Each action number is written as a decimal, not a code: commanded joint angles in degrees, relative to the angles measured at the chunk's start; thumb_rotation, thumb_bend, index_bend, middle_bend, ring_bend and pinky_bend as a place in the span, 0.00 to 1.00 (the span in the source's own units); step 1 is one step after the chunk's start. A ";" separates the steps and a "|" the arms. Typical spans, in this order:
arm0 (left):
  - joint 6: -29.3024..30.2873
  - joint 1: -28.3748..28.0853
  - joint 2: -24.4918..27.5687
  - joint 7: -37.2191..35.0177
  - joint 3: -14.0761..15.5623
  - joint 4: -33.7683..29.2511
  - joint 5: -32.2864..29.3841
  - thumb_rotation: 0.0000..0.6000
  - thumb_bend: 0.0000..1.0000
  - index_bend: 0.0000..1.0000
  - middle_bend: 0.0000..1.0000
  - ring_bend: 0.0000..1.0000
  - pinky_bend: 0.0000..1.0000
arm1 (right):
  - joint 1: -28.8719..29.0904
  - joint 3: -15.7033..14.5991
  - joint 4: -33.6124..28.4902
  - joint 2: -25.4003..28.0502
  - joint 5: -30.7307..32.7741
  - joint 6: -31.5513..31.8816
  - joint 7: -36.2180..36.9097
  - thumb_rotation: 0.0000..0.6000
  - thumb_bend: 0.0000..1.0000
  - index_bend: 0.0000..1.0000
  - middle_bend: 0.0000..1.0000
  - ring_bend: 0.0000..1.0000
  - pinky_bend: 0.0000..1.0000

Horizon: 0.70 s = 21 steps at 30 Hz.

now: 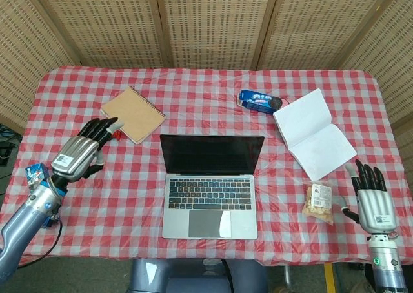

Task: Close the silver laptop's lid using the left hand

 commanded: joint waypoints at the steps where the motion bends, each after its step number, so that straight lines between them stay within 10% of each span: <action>1: -6.01 -5.95 0.07 -1.67 -3.40 1.65 -4.38 1.00 1.00 0.00 0.00 0.00 0.04 | 0.04 0.24 0.31 -0.02 0.40 -0.10 0.39 1.00 0.61 0.00 0.00 0.00 0.00; 21: -22.23 -30.05 -9.38 7.34 -5.54 12.66 -26.74 1.00 1.00 0.08 0.00 0.00 0.09 | 0.33 0.60 2.13 0.59 2.29 -2.12 3.96 1.00 0.61 0.00 0.00 0.00 0.00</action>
